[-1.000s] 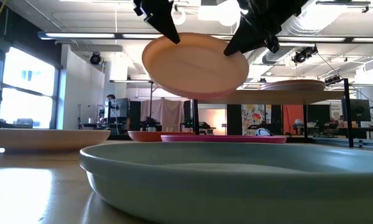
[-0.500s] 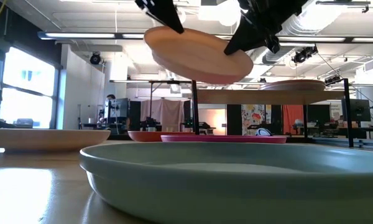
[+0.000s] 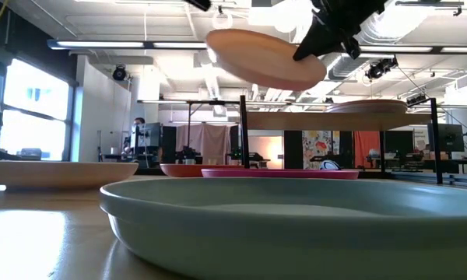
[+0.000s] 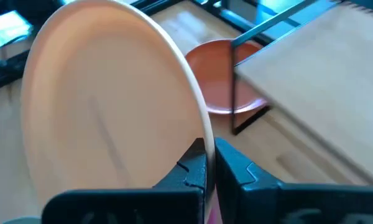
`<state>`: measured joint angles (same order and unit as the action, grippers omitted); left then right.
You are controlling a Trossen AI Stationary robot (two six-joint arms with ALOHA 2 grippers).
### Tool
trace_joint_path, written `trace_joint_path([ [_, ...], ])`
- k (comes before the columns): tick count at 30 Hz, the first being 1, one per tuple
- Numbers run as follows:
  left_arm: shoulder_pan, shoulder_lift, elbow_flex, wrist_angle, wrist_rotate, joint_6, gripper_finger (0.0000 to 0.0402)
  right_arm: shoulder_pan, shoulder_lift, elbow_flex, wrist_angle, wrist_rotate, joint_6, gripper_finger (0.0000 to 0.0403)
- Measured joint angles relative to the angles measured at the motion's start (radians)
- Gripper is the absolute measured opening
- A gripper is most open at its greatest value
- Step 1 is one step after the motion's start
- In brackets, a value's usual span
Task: Place and stack plates onto a shelf
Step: Stack the peach plate on top of the light orange plate on the shelf
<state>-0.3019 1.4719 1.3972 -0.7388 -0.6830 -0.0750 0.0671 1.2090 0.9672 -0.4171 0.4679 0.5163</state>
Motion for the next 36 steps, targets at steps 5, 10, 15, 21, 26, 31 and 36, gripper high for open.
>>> trace_joint_path([
  [5,-0.039,-0.018,0.000,-0.113,0.000,-0.053,0.0107,-0.085,-0.103,0.000,-0.069,-0.022,0.005,0.0000],
  [10,-0.062,-0.017,-0.003,-0.214,0.000,-0.104,0.0103,-0.184,-0.217,0.000,-0.129,-0.040,0.028,0.0000],
  [15,-0.060,-0.016,-0.034,-0.250,-0.006,-0.106,0.0101,-0.310,-0.325,0.000,-0.213,-0.058,0.098,0.0000],
  [21,-0.037,-0.017,-0.040,-0.295,-0.014,-0.106,0.0101,-0.473,-0.428,0.000,-0.321,-0.085,0.199,0.0000],
  [26,-0.031,-0.017,-0.040,-0.316,-0.057,-0.105,0.0100,-0.599,-0.485,0.000,-0.371,-0.148,0.265,0.0000],
  [31,-0.031,-0.017,-0.040,-0.316,-0.062,-0.088,0.0101,-0.713,-0.509,0.000,-0.454,-0.151,0.364,0.0000],
  [36,-0.031,-0.017,-0.040,-0.316,-0.062,-0.079,0.0100,-0.802,-0.510,0.000,-0.532,-0.151,0.486,0.0000],
])
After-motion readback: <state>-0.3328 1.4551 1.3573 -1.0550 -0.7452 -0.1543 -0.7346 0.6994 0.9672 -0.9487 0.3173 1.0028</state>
